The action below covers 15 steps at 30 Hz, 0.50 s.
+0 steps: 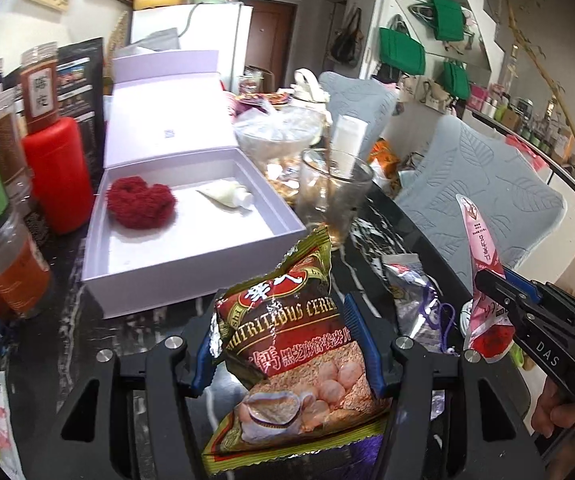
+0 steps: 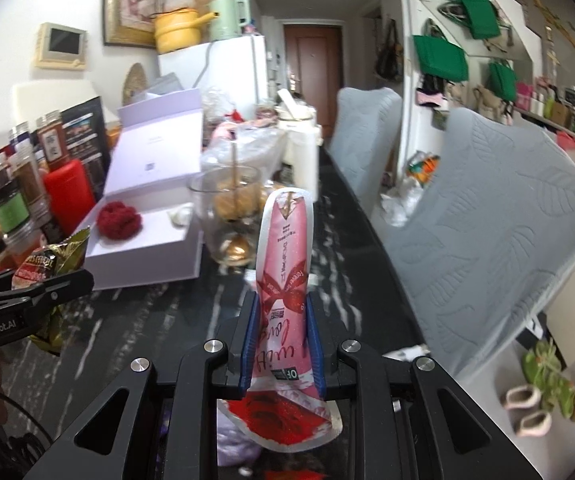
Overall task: Organize soft objects
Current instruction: 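Carry the cereal bag and pink pouch over to the lavender box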
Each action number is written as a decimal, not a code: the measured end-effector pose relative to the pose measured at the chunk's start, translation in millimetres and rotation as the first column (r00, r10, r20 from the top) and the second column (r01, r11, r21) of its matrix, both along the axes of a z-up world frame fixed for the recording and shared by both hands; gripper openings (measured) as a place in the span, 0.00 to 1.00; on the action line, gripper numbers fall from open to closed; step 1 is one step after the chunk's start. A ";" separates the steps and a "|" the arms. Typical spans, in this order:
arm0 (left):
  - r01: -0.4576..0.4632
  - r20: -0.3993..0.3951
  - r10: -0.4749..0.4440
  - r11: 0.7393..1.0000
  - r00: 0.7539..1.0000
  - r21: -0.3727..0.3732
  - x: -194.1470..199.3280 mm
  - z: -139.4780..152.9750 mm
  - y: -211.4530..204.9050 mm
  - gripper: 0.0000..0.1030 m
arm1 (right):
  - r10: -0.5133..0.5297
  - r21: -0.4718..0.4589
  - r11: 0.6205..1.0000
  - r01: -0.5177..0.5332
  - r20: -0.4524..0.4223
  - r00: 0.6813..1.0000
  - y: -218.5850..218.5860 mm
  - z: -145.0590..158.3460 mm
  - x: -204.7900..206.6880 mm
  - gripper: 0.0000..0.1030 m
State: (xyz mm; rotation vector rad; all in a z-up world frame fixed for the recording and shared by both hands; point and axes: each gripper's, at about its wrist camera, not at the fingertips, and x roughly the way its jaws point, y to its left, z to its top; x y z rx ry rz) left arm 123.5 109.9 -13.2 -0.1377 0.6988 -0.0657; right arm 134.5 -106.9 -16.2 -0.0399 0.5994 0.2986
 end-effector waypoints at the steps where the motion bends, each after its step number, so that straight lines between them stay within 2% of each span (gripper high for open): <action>1: -0.010 0.001 0.010 1.000 1.000 0.002 -1.7 0.8 3.6 0.55 | 0.011 0.001 1.000 -0.011 0.003 1.000 3.6 0.8 -0.6 0.22; 15: -0.140 0.004 0.140 0.990 0.990 0.012 -31.5 5.4 47.4 0.55 | 0.190 0.009 0.982 -0.190 -0.002 0.982 63.9 2.6 -10.8 0.22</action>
